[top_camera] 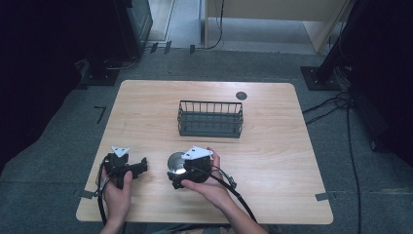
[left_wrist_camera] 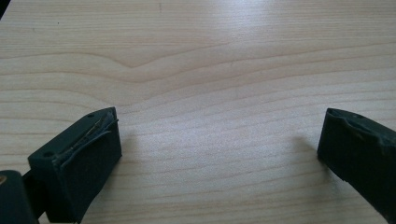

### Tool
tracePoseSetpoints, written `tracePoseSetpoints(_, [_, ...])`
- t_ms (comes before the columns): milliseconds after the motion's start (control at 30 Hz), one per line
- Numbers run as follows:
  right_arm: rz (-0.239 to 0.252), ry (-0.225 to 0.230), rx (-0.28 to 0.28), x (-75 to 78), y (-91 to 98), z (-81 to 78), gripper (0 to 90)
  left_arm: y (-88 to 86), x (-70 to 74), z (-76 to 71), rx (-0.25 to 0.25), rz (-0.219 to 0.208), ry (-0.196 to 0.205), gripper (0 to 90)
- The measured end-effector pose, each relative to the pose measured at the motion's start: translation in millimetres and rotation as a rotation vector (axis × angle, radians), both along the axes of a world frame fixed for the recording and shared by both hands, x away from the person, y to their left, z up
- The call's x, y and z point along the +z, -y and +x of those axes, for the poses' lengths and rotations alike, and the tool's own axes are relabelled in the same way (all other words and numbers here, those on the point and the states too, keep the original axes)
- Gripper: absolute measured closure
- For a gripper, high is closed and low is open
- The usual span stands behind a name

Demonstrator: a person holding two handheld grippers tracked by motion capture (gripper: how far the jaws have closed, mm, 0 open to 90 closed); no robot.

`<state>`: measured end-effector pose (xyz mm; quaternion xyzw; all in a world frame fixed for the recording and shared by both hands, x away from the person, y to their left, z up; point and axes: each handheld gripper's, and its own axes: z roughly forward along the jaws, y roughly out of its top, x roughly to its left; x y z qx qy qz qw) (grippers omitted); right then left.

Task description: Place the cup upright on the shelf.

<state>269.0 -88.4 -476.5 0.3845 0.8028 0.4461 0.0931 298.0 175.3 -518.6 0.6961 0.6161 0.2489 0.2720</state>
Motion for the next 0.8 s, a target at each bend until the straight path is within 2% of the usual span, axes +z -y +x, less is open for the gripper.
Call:
tracePoseSetpoints(233, [-0.043, 0.001, -0.011, -9.6, -5.7, 2.2, 0.4, 0.0, 0.0, 0.0, 0.0, 0.0, 0.0, 0.0])
tracePoseSetpoints(333, [-0.067, 0.03, -0.025, -11.8, -8.3, 0.1, 10.0, -0.1, 0.1, -0.1, -0.003, 0.002, -0.002, 0.0])
tracePoseSetpoints(400, [-0.068, 0.046, -0.028, -11.9, -8.9, -1.0, 14.4, -0.1, 0.1, 0.0, -0.003, 0.001, -0.002, 0.0])
tracePoseSetpoints(533, [-0.081, 0.072, -0.035, -12.2, -9.9, -2.9, 17.4, 0.0, 0.0, 0.0, -0.002, 0.0, -0.001, 0.0])
tracePoseSetpoints(800, [-0.071, 0.087, -0.067, -9.2, -0.8, -1.1, 18.1, 0.2, 0.0, 0.0, -0.004, 0.0, 0.0, 0.0])
